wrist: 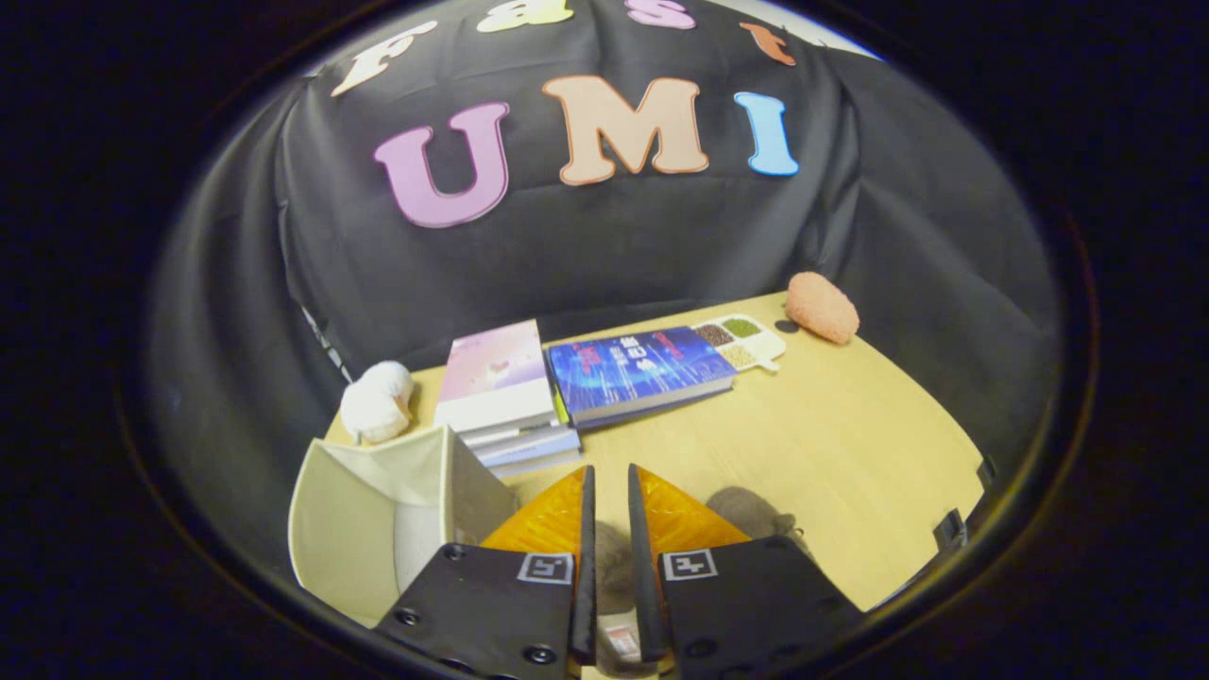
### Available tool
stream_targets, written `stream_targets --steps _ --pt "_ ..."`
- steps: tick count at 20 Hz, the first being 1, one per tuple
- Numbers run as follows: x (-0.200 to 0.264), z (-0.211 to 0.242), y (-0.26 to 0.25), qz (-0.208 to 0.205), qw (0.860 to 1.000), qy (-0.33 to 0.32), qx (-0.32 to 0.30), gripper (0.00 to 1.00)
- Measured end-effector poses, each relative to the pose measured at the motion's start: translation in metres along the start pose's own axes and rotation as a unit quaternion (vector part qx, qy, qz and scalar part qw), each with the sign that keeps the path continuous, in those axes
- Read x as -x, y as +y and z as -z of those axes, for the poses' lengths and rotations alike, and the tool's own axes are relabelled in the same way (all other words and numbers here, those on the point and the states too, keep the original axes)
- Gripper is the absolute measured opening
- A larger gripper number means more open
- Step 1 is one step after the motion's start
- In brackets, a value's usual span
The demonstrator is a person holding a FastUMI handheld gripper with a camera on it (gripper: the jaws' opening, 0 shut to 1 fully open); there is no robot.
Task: Open the storage box then place both shoes into the box .Put the left shoe in first, then the right shoe, with the right side of both shoes facing outward in a uniform manner.
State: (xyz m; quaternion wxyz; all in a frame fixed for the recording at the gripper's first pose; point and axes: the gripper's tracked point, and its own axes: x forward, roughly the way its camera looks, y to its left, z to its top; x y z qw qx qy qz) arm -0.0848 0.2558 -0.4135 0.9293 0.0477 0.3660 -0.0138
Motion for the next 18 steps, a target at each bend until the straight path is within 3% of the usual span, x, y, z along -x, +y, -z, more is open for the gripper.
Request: stream_targets --steps 9,18 --pt "0.0 0.106 -0.031 -0.017 0.991 0.133 0.031 0.21" --pt "0.006 0.166 -0.033 -0.035 0.973 0.226 0.042 0.21"
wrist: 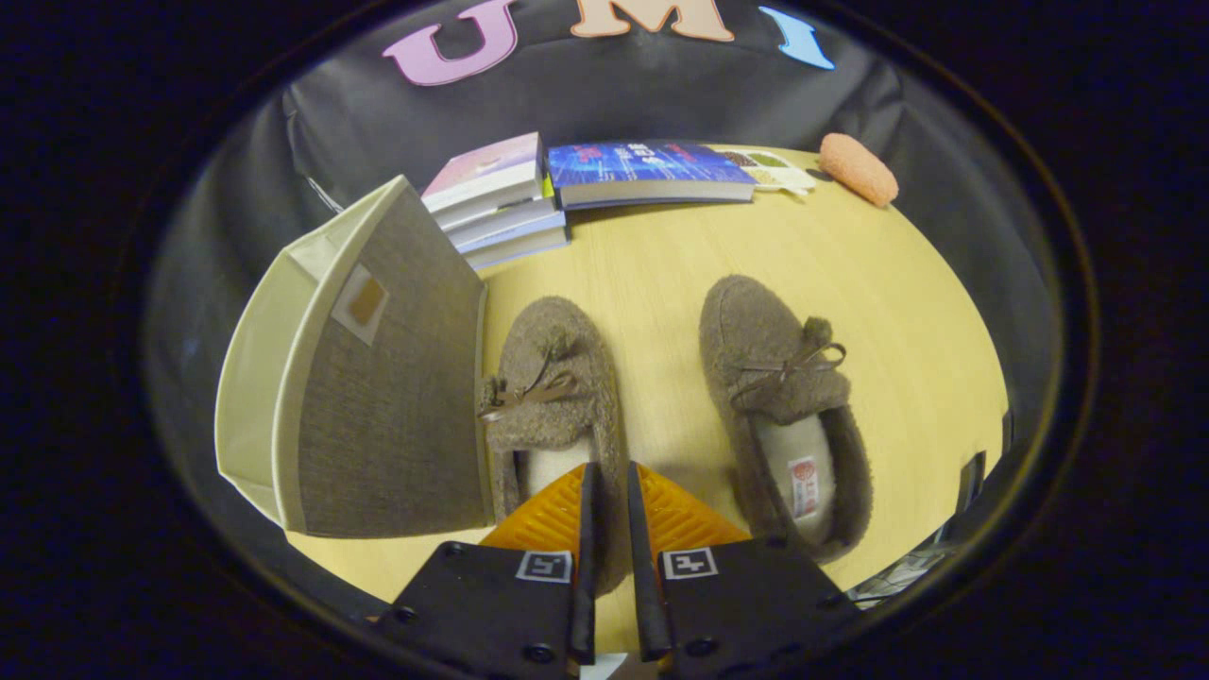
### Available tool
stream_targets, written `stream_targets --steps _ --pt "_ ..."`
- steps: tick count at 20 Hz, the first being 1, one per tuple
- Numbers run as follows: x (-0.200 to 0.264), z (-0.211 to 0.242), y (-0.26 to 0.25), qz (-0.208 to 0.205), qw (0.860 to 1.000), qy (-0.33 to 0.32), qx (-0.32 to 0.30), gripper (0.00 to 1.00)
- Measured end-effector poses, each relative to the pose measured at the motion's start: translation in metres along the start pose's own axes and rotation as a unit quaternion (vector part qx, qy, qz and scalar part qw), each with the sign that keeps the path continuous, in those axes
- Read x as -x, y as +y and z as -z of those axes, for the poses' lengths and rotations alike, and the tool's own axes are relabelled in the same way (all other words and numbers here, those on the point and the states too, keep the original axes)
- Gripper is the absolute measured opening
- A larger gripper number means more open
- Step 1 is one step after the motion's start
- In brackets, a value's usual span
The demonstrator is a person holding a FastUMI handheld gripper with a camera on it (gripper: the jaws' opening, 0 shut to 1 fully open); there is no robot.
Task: Open the storage box then place both shoes into the box .Put the left shoe in first, then the right shoe, with the right side of both shoes facing outward in a uniform manner.
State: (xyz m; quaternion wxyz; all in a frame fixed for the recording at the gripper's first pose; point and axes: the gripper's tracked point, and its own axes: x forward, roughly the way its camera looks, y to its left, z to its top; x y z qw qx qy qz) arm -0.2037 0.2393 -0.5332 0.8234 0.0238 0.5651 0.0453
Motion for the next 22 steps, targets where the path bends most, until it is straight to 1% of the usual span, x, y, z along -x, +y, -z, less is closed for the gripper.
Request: stream_targets --steps 5,7,11,12,13,14,15,16,19,22 --pt "-0.015 0.011 0.0 0.011 0.999 0.025 0.026 0.21" --pt "-0.022 0.014 0.001 0.013 0.999 0.035 0.024 0.21" --pt "-0.028 0.015 0.002 0.003 0.998 0.053 0.014 0.21" --pt "-0.03 0.016 0.002 -0.008 0.998 0.055 0.015 0.21" --pt "-0.019 0.021 -0.002 -0.008 0.998 0.058 0.008 0.15" --pt "-0.028 0.016 0.003 -0.012 0.998 0.062 0.005 0.08" --pt "-0.019 0.016 0.005 -0.01 0.998 0.064 0.002 0.06" --pt "-0.027 0.018 0.004 -0.011 0.998 0.063 0.005 0.04" --pt "-0.027 0.017 0.005 -0.013 0.999 0.048 0.017 0.03" --pt "-0.027 0.017 0.004 -0.013 0.999 0.047 -0.005 0.03"
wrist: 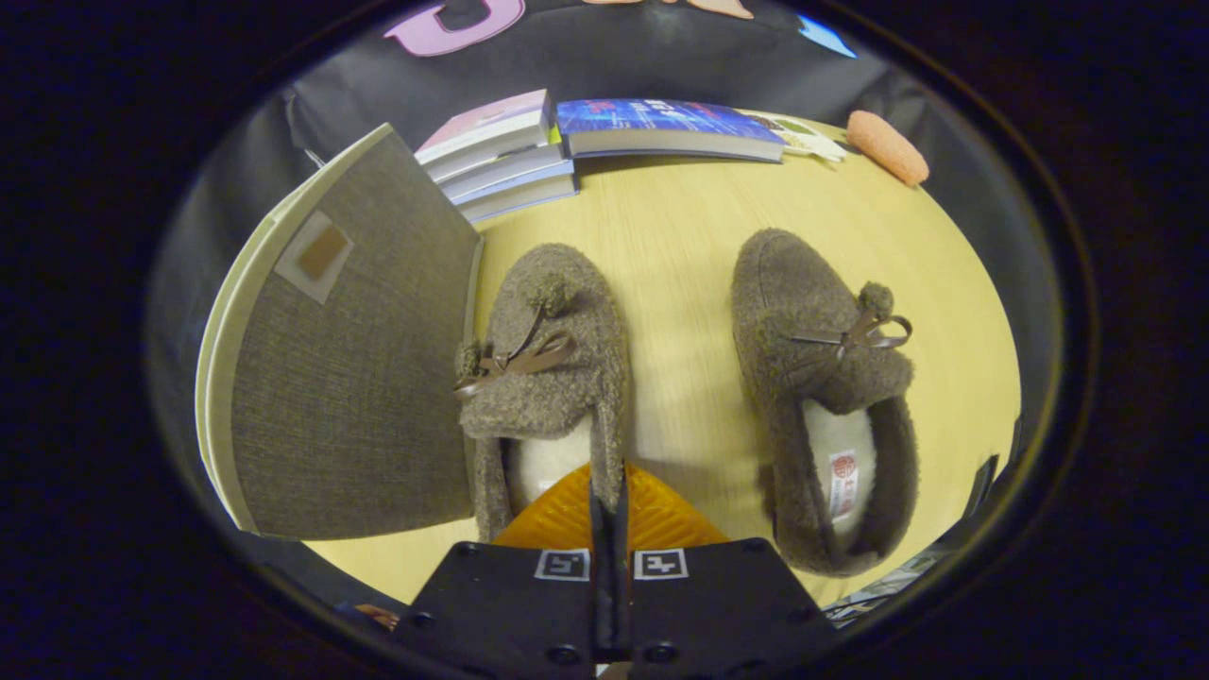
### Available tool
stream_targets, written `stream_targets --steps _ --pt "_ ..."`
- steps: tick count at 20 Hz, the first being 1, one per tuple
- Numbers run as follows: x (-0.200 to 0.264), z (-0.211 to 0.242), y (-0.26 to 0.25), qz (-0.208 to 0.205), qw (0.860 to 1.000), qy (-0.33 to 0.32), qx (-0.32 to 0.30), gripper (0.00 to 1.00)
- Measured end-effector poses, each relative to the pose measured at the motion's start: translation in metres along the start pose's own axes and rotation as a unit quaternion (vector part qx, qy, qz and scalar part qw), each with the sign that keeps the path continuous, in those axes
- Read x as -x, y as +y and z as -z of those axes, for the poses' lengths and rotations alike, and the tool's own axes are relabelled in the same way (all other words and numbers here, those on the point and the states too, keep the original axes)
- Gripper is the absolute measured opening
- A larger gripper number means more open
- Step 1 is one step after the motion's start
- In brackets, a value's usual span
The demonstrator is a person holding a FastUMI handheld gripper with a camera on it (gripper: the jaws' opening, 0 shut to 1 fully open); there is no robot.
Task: Open the storage box then place both shoes into the box .Put the left shoe in first, then the right shoe, with the right side of both shoes facing outward in a uniform manner.
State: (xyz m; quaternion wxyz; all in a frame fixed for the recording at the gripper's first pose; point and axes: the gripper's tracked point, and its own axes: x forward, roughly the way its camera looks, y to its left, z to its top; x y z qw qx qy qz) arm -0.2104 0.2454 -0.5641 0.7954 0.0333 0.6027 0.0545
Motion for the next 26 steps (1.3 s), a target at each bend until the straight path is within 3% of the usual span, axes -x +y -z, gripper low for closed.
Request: stream_targets --steps 9,15,22,26 --pt "0.02 -0.018 0.01 -0.037 0.995 -0.015 -0.092 0.03" --pt "0.057 -0.065 0.024 -0.068 0.987 -0.051 -0.133 0.03" --pt "0.124 -0.158 0.069 -0.101 0.977 -0.155 -0.106 0.03" --pt "0.144 -0.175 0.119 -0.14 0.971 -0.168 -0.093 0.03"
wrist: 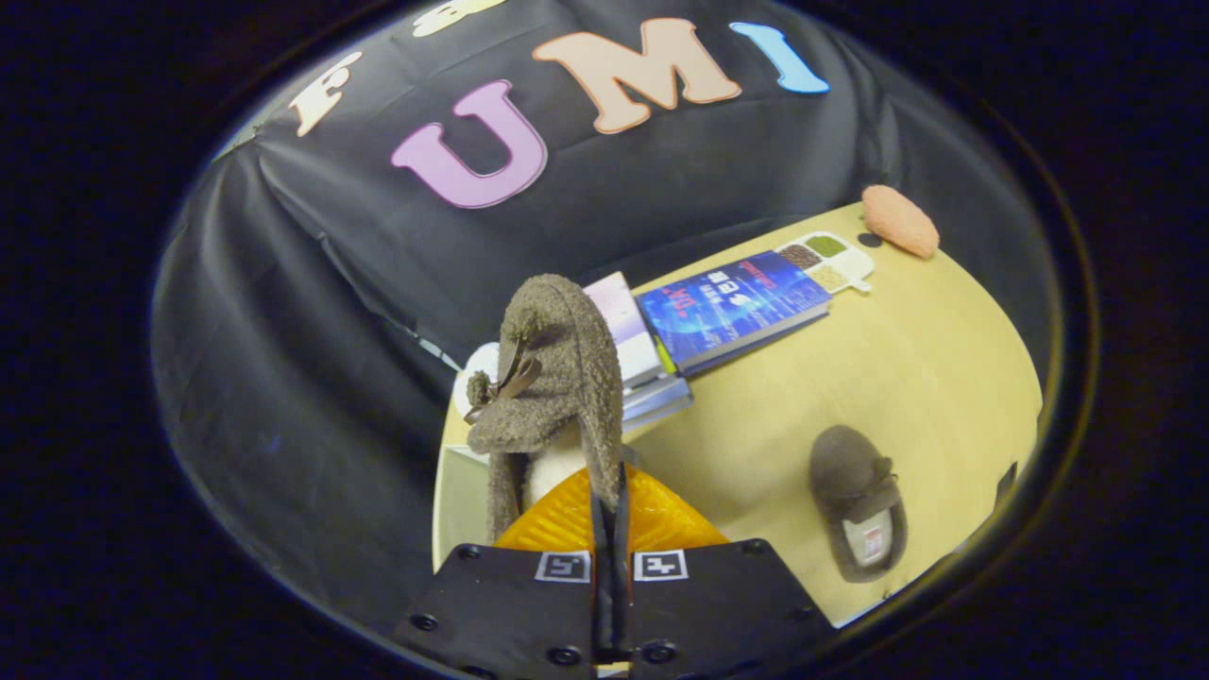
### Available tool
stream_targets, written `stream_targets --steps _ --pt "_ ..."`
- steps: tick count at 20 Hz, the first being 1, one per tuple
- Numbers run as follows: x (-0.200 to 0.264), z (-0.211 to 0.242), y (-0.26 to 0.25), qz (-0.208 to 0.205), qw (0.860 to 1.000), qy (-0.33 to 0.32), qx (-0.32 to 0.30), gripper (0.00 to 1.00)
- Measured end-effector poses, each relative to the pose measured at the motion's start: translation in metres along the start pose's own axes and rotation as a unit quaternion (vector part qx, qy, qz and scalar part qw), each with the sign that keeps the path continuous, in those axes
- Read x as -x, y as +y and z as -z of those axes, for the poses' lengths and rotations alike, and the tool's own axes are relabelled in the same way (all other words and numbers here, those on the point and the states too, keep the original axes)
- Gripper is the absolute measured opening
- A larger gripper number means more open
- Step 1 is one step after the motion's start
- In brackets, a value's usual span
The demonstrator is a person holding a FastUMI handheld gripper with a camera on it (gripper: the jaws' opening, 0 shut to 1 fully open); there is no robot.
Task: Open the storage box then place both shoes into the box .Put the left shoe in first, then the right shoe, with the right side of both shoes facing outward in a uniform manner.
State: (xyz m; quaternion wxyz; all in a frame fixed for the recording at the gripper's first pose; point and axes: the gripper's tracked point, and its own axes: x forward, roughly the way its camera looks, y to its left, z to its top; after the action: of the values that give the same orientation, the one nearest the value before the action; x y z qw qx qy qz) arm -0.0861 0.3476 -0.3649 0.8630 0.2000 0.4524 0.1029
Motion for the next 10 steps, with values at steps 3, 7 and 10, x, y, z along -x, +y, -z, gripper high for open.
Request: stream_targets --steps 3,7,10 --pt "-0.007 0.017 0.033 -0.02 1.0 0.019 0.003 0.03" --pt "-0.017 0.055 0.062 -0.035 0.998 0.057 0.015 0.03" --pt "-0.025 0.08 0.077 -0.04 0.996 0.081 0.018 0.03"
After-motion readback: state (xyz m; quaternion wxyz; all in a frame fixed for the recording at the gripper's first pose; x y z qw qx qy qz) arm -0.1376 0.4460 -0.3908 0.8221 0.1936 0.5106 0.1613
